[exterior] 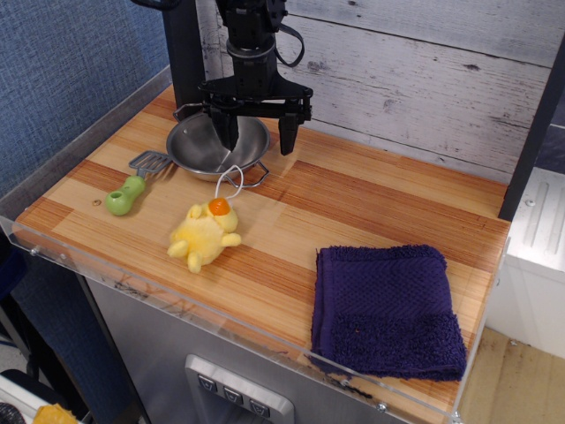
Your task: Place the pot behind the blue towel
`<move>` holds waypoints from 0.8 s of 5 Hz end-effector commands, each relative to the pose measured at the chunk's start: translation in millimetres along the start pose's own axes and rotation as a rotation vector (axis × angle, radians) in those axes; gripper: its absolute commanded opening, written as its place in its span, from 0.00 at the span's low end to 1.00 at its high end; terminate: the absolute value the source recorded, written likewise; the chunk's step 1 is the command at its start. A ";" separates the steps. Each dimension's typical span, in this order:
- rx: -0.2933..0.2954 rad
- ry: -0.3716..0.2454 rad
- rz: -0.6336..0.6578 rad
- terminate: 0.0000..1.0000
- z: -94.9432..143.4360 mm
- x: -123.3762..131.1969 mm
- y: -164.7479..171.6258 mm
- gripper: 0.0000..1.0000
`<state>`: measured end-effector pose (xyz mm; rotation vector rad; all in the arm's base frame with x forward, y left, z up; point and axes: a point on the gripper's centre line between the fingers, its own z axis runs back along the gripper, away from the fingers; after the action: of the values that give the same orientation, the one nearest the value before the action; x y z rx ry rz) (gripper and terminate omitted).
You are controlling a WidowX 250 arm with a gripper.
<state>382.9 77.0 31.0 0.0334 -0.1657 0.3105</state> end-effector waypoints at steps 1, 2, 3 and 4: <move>0.056 -0.004 -0.025 0.00 8.5 -1.3 6.3 0.00; 0.057 -0.012 -0.033 0.00 10.4 0.0 5.2 0.00; 0.061 -0.021 -0.037 0.00 13.2 -0.2 4.3 0.00; 0.070 -0.027 -0.073 0.00 15.3 -1.2 6.2 0.00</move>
<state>373.4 79.3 29.2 0.1059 -0.1236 0.2720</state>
